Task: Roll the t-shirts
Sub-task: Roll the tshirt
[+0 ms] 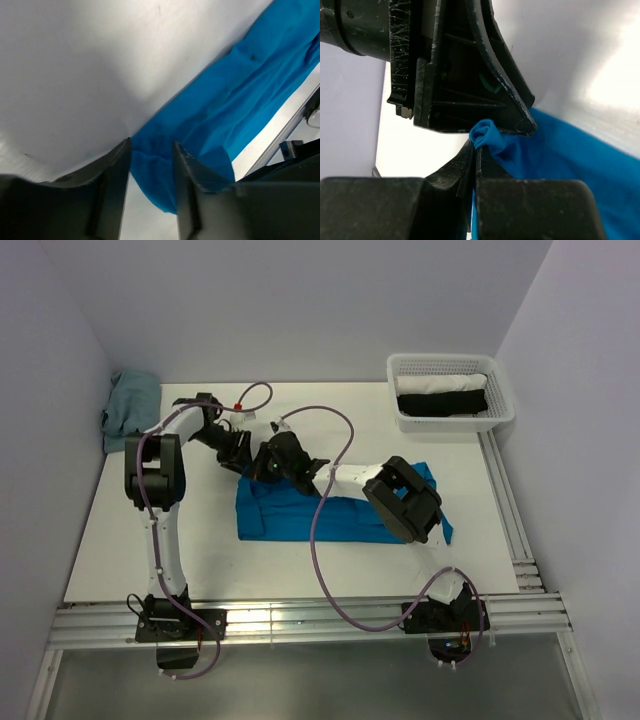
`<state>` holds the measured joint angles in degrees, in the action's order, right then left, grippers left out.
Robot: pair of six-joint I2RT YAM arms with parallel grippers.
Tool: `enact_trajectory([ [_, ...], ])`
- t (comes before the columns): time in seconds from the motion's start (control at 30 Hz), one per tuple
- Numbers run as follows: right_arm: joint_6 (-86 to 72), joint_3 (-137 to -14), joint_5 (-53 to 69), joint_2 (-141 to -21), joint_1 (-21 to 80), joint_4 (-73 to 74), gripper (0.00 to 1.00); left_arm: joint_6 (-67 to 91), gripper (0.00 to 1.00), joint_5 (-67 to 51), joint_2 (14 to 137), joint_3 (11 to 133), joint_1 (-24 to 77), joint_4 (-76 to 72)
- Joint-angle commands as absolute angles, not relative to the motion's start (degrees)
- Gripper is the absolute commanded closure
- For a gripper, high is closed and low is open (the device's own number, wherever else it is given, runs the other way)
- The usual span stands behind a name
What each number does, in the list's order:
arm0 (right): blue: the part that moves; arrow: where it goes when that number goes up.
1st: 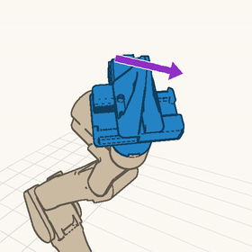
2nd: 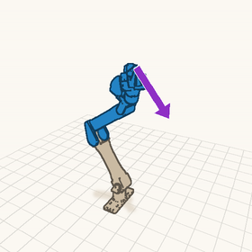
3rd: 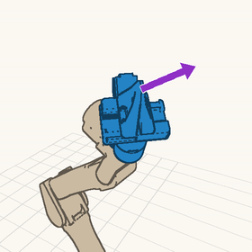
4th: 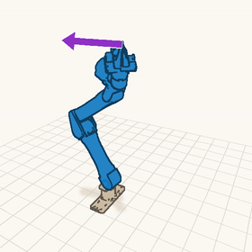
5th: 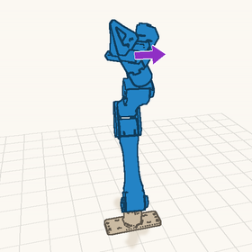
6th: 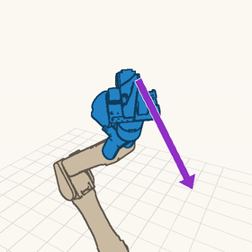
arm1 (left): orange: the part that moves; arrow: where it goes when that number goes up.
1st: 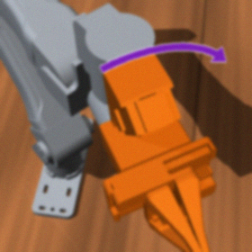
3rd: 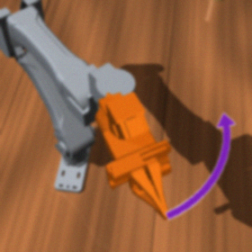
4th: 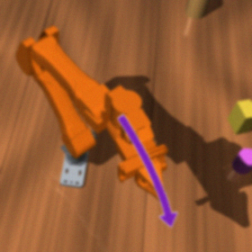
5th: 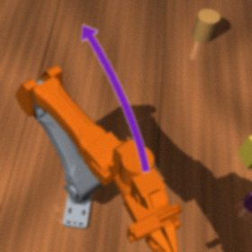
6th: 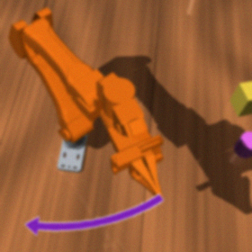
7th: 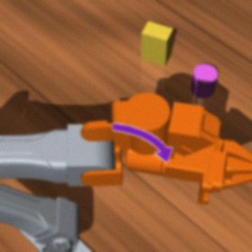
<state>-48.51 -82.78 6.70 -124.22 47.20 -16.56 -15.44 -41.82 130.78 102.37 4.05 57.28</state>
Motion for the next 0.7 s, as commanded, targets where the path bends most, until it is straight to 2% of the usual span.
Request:
enact_trajectory([
  [0.0,-47.7,-82.5,4.3,-123.7,47.5,-17.3,1.00,-19.5,0.59,-40.7,130.3,104.4,3.7,62.4],
  [0.03,-47.7,-82.2,4.1,-123.7,47.5,-17.2,1.00,-19.1,0.67,-40.3,130.2,104.7,3.5,62.2],
  [0.1,-48.1,-81.0,3.4,-123.0,47.5,-16.9,1.00,-18.7,0.71,-39.6,129.8,105.3,3.5,62.1],
  [0.13,-48.3,-80.4,2.8,-122.9,47.5,-16.8,1.00,-18.1,0.79,-39.2,129.6,105.5,3.5,61.6],
  [0.23,-48.6,-79.1,1.1,-122.2,47.5,-15.6,1.00,-16.7,0.87,-37.9,129.1,105.8,3.5,60.6],
  [0.5,-49.2,-78.7,-1.9,-122.3,47.4,-13.7,1.00,-14.9,0.96,-35.3,127.7,105.0,3.5,57.4],
  [0.53,-49.2,-78.7,-2.5,-122.3,47.4,-13.6,1.00,-14.2,0.99,-34.8,127.4,104.7,3.5,56.6],
  [0.67,-47.8,-80.2,-3.7,-122.9,47.2,-12.8,1.00,-12.6,1.00,-32.8,125.8,102.8,3.5,53.8],
])
